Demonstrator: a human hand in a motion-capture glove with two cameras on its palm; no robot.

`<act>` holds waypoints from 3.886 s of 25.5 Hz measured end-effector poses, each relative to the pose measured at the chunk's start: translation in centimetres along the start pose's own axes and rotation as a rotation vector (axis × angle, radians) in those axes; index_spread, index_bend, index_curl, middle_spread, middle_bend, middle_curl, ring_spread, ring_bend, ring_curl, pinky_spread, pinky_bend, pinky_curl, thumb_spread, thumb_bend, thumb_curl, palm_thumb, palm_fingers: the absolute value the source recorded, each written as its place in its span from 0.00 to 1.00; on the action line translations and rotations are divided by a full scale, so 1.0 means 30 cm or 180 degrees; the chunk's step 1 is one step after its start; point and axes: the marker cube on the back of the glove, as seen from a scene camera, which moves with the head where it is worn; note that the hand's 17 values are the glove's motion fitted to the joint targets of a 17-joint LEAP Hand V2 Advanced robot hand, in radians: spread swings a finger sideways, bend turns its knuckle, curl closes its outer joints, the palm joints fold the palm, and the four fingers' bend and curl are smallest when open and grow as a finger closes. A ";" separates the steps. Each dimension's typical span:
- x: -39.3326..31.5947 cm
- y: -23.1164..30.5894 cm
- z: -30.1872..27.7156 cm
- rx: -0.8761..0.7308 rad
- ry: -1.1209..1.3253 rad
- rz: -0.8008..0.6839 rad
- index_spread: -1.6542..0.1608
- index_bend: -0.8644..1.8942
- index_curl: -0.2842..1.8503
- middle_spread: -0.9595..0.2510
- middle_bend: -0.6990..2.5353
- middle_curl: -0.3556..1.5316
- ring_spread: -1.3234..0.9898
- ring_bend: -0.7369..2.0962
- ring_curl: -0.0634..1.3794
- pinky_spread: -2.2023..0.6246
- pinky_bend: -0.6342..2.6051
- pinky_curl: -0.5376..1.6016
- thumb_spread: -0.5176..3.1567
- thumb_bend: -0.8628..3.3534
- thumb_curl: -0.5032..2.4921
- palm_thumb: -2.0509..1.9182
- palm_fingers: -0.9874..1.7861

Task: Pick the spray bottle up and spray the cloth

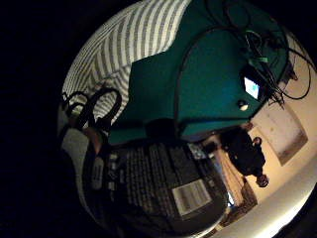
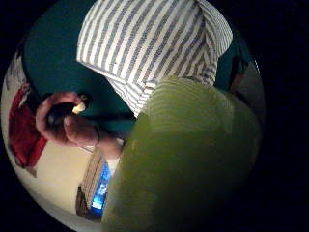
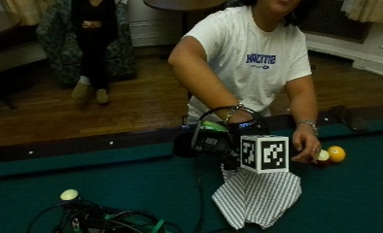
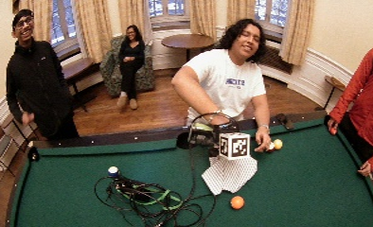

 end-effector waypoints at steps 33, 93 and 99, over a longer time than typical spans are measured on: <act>-0.148 0.251 -0.440 0.2633 -0.3515 -0.2941 0.77 0.46 0.42 0.63 0.44 0.48 0.49 0.50 0.38 0.68 0.31 0.43 0.23 0.20 0.44 0.75 0.85; -0.603 -0.138 -0.211 0.1995 -0.1979 -0.3034 0.69 0.36 0.32 0.66 0.29 0.39 0.49 0.37 0.27 0.81 0.32 0.42 0.37 0.19 0.35 0.66 0.49; -0.384 -0.036 -0.136 0.2443 -0.1200 -0.2736 0.68 0.37 0.31 0.66 0.28 0.38 0.49 0.36 0.26 0.82 0.31 0.42 0.39 0.19 0.33 0.64 0.48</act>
